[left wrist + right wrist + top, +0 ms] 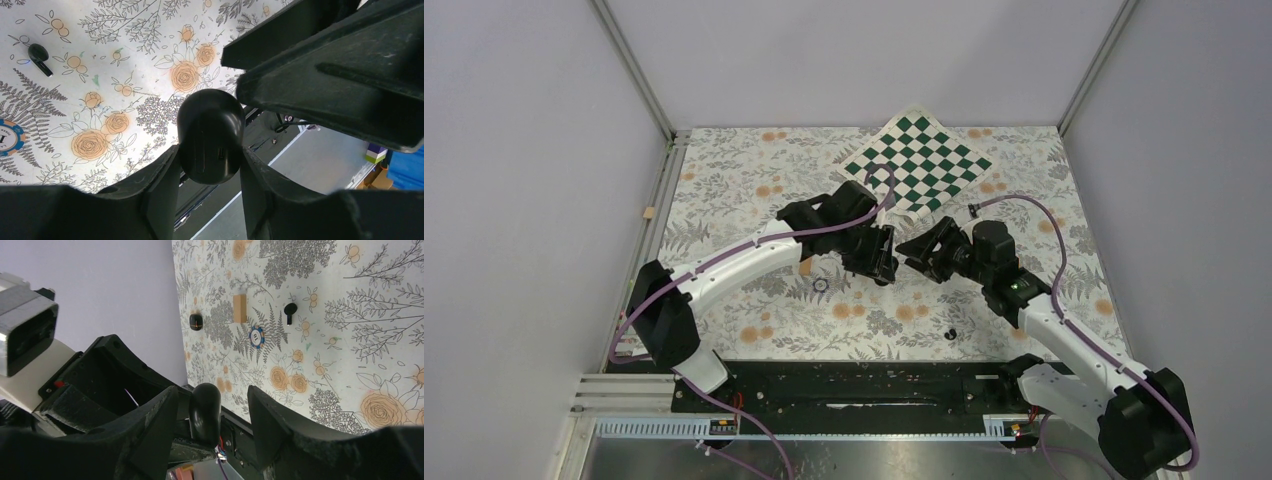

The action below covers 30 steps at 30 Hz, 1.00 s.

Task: Insert the wireless bluetooth earbuds into the charging case
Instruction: Pass from the left arm to the right

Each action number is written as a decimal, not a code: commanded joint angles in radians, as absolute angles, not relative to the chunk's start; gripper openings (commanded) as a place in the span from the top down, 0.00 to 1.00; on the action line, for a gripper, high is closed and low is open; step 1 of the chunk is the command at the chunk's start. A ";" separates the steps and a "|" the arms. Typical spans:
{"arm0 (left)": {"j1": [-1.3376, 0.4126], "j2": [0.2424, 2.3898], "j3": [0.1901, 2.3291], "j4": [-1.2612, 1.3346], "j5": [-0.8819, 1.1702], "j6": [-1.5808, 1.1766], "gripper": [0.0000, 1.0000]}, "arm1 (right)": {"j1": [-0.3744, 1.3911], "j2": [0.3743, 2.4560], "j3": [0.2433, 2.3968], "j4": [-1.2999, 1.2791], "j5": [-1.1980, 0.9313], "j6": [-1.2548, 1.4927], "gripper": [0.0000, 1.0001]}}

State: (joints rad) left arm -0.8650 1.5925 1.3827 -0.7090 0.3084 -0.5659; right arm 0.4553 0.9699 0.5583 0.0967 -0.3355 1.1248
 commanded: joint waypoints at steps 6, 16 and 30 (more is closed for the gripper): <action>-0.884 1.611 1.469 -0.727 0.250 -0.517 0.65 | 0.490 1.016 0.615 0.141 -0.438 1.149 0.39; -0.895 1.625 1.478 -0.757 0.193 -0.483 0.64 | 0.506 1.049 0.589 0.209 -0.513 1.201 0.49; -0.898 1.609 1.496 -0.775 0.171 -0.463 0.57 | 0.508 1.120 0.579 0.303 -0.554 1.252 1.00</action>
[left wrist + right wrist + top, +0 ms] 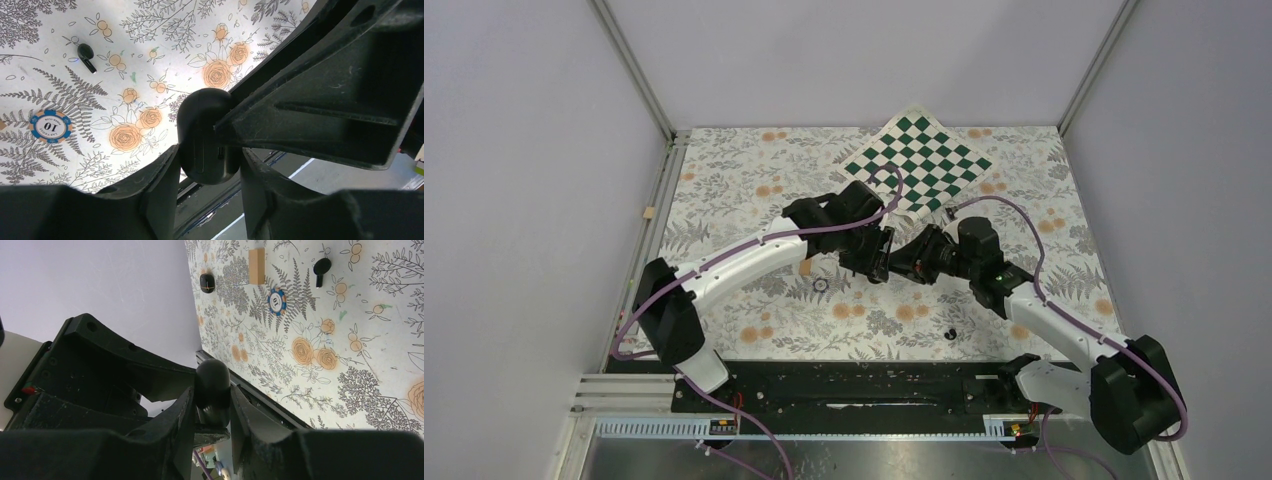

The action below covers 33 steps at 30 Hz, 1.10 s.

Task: Insert the wireless bluetooth earbuds into the charging case
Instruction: Pass from the left arm to the right, then pass from the right arm to the left

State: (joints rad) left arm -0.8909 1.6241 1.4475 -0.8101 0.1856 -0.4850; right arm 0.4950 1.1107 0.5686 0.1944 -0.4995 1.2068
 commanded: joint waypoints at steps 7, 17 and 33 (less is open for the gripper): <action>-0.898 1.584 1.526 -0.798 0.156 -0.447 0.08 | 0.508 1.144 0.590 0.304 -0.560 1.231 1.00; -0.894 1.440 1.506 -0.949 0.086 -0.318 0.01 | 0.468 1.102 0.675 0.105 -0.537 1.053 1.00; -0.562 1.156 1.094 -0.389 0.645 -0.628 0.33 | 0.356 1.052 0.732 0.169 -0.951 0.828 1.00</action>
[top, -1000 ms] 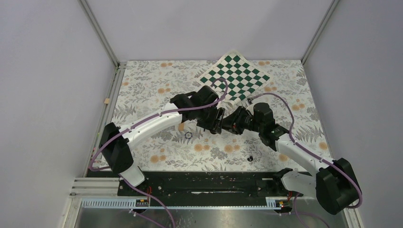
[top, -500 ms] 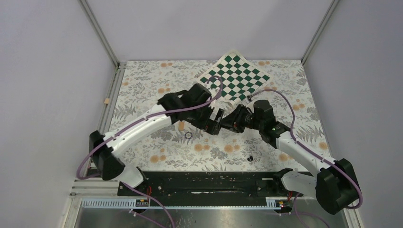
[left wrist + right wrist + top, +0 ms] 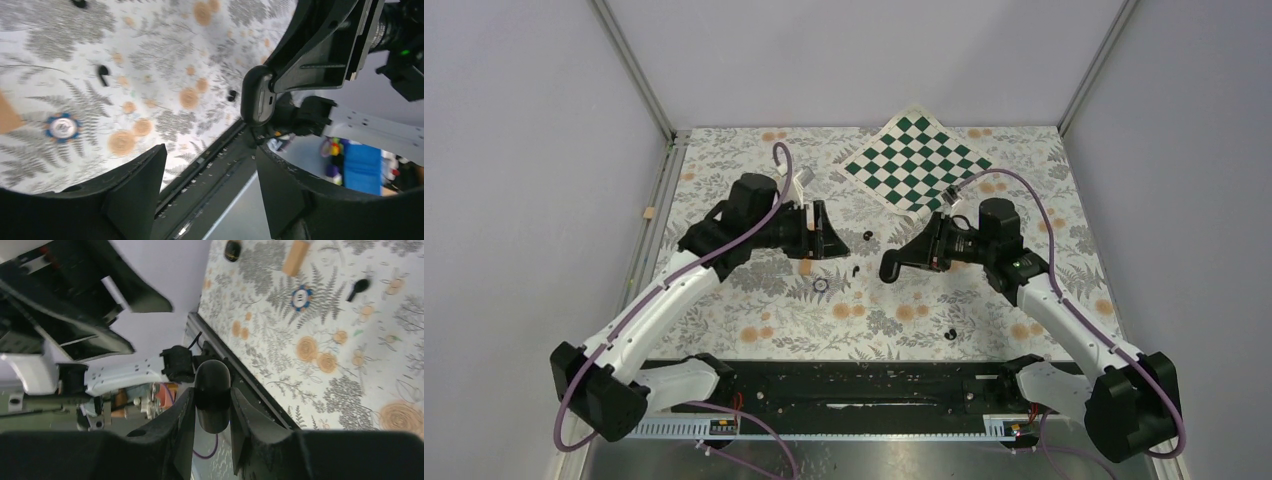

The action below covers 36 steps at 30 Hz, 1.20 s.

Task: Insert the wireless bluetooth earbuds into the charging case
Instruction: Pass from the right arm to the left

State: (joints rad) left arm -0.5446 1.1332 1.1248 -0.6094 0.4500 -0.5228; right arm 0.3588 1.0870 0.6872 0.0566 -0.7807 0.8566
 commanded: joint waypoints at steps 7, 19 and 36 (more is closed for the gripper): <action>-0.613 1.166 0.967 -0.081 0.763 -0.748 0.36 | 0.356 1.064 0.708 0.365 -1.021 0.952 1.00; -0.644 1.194 0.915 0.174 0.845 -0.882 0.39 | 0.356 1.098 0.674 0.587 -1.045 1.110 1.00; -0.644 1.240 0.935 0.207 0.873 -0.915 0.70 | 0.356 1.107 0.646 0.621 -1.059 1.133 1.00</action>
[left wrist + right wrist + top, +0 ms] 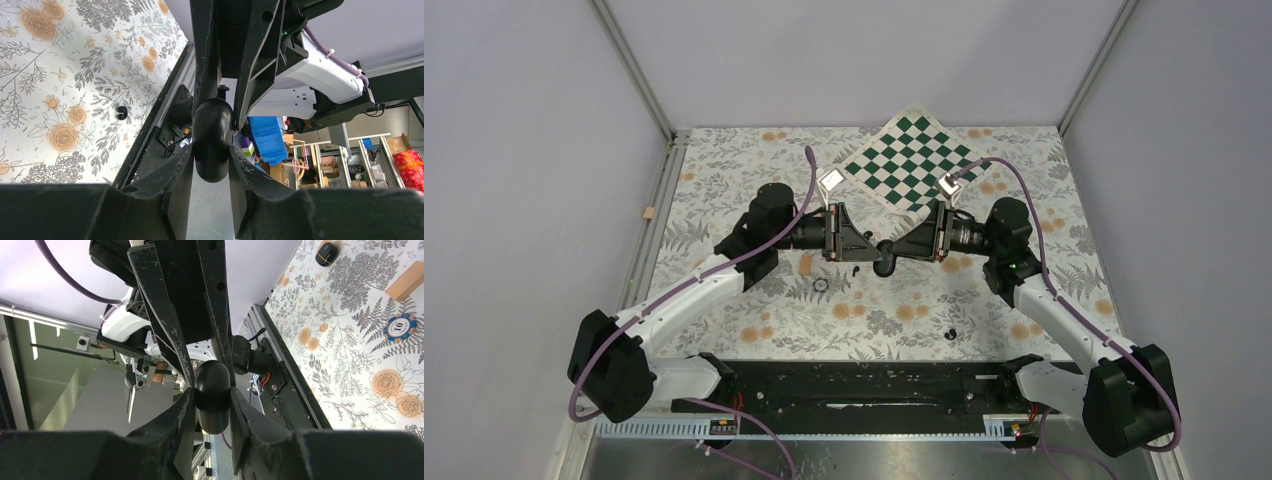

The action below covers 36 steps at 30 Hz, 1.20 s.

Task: Insert the wireless bluetooth earbuds into the charging case
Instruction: Pass from the right arm to the left

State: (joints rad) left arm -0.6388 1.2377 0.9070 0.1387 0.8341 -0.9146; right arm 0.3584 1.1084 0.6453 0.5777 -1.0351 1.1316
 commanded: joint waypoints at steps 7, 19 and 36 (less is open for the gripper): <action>-0.644 1.244 0.924 0.227 0.869 -0.937 0.58 | 0.356 1.116 0.650 0.638 -1.062 1.146 1.00; -0.644 1.245 0.916 0.258 0.852 -0.987 1.00 | 0.356 1.129 0.634 0.662 -1.043 1.196 0.88; -0.633 1.243 0.914 0.223 0.769 -1.029 1.00 | 0.356 1.092 0.562 0.761 -0.982 1.258 0.52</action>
